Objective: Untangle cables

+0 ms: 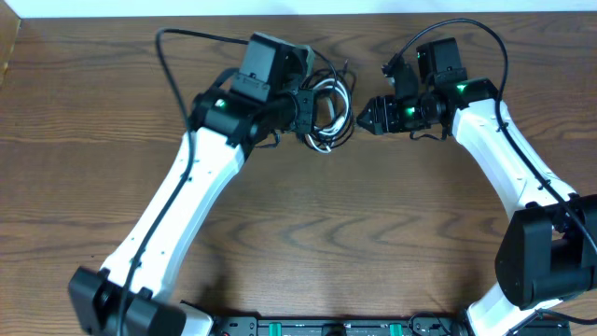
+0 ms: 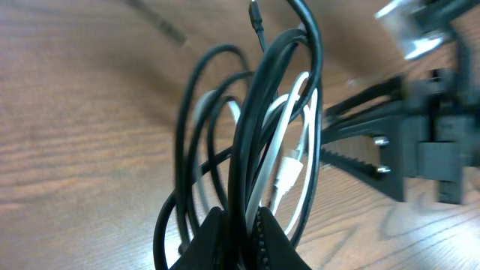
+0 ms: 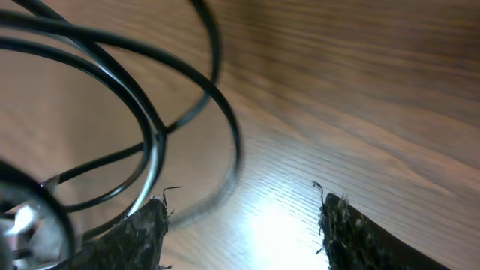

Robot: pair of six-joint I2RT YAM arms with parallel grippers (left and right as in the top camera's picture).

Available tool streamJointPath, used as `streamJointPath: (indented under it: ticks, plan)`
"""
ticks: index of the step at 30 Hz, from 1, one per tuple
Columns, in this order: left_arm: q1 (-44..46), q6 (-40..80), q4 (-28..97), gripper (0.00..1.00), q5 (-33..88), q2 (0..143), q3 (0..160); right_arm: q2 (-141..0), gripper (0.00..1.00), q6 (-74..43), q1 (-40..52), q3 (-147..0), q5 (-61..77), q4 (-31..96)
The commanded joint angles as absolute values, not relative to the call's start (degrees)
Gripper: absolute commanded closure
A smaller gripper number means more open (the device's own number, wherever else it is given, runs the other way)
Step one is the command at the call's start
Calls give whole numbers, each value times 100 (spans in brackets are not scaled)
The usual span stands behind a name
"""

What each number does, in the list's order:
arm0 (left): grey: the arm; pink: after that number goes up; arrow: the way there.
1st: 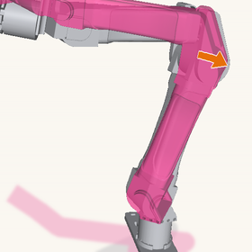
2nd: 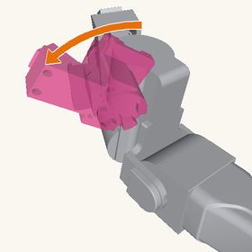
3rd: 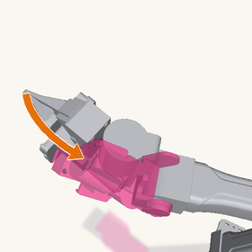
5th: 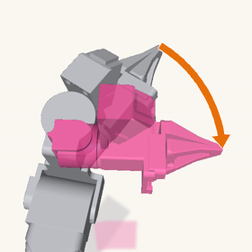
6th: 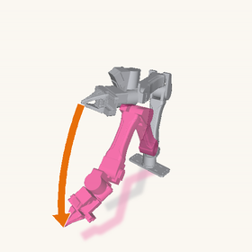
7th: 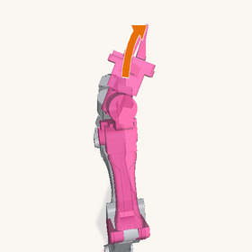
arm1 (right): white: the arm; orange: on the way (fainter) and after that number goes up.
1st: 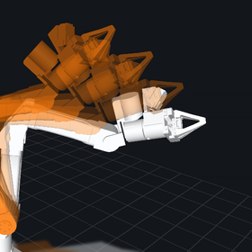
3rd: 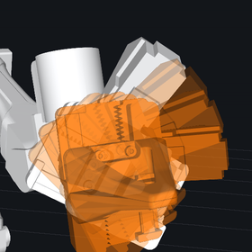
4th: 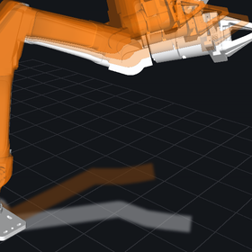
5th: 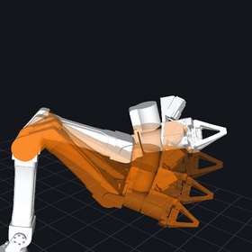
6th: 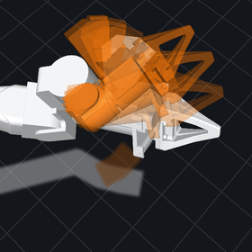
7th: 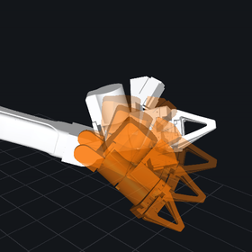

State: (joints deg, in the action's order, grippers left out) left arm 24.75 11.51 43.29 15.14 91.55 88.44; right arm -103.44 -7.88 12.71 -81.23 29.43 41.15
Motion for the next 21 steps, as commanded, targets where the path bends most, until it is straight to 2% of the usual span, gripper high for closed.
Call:
streamJointPath:
  ticks: [1,7,10,15,18,21]
  plan:
    - [2453,996,4298,93,1581,9032,8919,-10084,37,-504,1232,-8285,3758,4093]
    - [2427,1039,4316,93,1584,9043,8917,-9660,37,-482,1229,-8285,3789,4158]
    - [2427,690,4318,93,1645,9043,8917,-9358,37,-419,1229,-8285,3769,4104]
    - [2427,346,4270,93,2639,9043,8917,-9227,41,-819,1356,-8283,3769,3830]
    - [2427,670,4254,93,2788,9045,8917,-9236,45,-1039,1514,-8278,3765,3715]
    - [2403,1490,4224,93,2786,9043,8917,-9266,49,-1673,1769,-8276,3413,3597]
